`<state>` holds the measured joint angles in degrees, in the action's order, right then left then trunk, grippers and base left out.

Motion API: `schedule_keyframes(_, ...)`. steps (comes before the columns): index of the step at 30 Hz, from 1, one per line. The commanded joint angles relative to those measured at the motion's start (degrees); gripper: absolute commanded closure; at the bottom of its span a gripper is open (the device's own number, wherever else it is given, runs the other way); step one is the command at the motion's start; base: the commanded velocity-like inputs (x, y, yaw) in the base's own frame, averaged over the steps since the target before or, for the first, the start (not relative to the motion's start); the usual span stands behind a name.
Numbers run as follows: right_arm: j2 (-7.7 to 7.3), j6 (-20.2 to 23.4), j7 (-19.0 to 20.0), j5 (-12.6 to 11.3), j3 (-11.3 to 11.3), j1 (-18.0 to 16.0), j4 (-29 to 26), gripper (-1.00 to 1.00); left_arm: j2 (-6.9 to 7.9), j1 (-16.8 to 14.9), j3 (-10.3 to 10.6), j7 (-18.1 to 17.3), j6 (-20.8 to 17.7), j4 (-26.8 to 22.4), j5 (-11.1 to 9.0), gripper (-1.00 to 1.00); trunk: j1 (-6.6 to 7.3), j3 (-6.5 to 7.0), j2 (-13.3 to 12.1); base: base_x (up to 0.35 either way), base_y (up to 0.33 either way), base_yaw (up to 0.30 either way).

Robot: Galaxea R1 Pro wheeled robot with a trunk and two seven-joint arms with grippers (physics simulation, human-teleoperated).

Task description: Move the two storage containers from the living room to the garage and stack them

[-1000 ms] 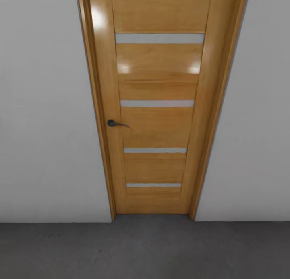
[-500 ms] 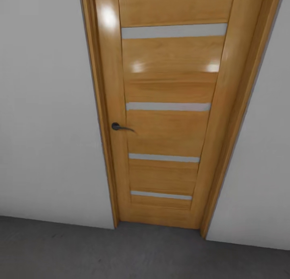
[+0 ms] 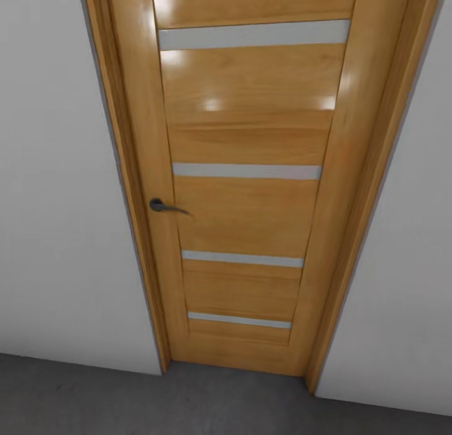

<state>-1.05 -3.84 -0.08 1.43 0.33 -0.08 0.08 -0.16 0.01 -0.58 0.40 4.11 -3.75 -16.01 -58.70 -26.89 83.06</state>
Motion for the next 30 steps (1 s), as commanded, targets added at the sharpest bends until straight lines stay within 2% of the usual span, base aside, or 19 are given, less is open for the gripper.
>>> schedule_keyframes(1, 0.00, -0.2, 0.0, 0.1, 0.0, 0.0, 0.0, -1.00, -0.01, 0.0, 0.0, 0.0, 0.1, 0.0, -0.2, -1.00, -0.03, -0.04, 0.0, 0.280, -0.228, 0.000)
schedule_keyframes(9, -0.06, -0.2, 0.0, 0.1, 0.0, 0.0, 0.0, -1.00, -0.01, 0.0, 0.0, 0.0, -0.1, 0.0, -0.2, -1.00, -0.03, -0.04, 0.0, 0.289, -0.189, 0.000)
schedule_keyframes(20, -0.16, -0.2, 0.0, -0.1, 0.0, 0.0, 0.0, -1.00, -0.01, 0.0, -0.1, 0.0, 0.2, -0.1, -0.2, -1.00, -0.03, -0.04, 0.0, 0.315, -0.024, 0.000)
schedule_keyframes(25, -0.05, -0.2, 0.0, -0.2, 0.0, 0.0, 0.0, -1.00, -0.01, 0.0, -0.1, 0.0, 0.4, -0.1, -0.2, -1.00, -0.03, -0.04, 0.0, 0.119, 0.000, 0.006)
schedule_keyframes(30, -0.09, -0.2, 0.0, -0.2, 0.0, 0.0, 0.0, -1.00, -0.01, 0.0, -0.1, 0.0, 0.4, -0.2, -0.1, -1.00, -0.03, -0.04, 0.0, 0.014, 0.000, 0.181)
